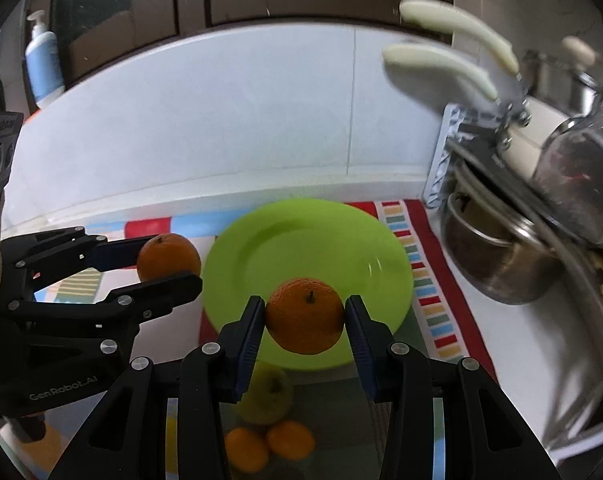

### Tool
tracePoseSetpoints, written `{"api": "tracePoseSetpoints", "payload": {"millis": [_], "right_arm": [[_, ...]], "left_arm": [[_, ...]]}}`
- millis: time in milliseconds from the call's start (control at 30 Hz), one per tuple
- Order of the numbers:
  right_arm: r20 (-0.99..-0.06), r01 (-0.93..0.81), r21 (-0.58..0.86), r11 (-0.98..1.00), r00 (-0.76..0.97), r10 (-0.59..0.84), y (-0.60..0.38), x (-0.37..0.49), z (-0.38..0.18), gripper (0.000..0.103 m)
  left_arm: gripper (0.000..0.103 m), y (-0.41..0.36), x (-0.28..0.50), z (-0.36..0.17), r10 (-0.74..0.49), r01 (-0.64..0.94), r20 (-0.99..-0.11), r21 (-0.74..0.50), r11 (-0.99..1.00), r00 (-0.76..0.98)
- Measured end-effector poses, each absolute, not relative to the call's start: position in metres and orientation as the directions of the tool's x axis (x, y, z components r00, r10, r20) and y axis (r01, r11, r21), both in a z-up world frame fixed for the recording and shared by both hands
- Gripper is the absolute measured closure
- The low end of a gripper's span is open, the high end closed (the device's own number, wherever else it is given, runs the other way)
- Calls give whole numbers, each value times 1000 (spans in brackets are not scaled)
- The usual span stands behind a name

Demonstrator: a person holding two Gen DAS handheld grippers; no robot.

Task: Organize fruits
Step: 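Lift both held oranges and carry them over the green plate, then lower both oranges onto the green plate and open both tools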

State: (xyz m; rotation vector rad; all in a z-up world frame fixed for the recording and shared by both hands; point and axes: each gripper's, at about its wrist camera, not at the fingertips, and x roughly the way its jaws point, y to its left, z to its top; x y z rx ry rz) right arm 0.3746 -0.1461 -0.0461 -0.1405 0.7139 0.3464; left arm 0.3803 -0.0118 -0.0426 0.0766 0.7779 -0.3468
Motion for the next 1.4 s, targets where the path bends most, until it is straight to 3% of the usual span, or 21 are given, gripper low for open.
{"api": "tracePoseSetpoints", "payload": {"millis": [400, 800, 1200, 1400], "right_arm": [[-737, -348, 23, 937, 628, 251, -153, 424, -92, 61], [-755, -345, 26, 938, 609, 244, -150, 436, -108, 60], [-697, -297, 1, 955, 685, 214, -157, 408, -77, 53], [-633, -260, -17, 966, 750, 190, -163, 360, -47, 43]], "left_arm": [[61, -25, 419, -89, -278, 352, -757, -68, 933, 591], [60, -28, 429, -109, -252, 342, -792, -58, 938, 556], [38, -11, 393, -59, -240, 326, -722, -22, 945, 649], [27, -2, 348, -22, -241, 309, -668, -17, 951, 705]]}}
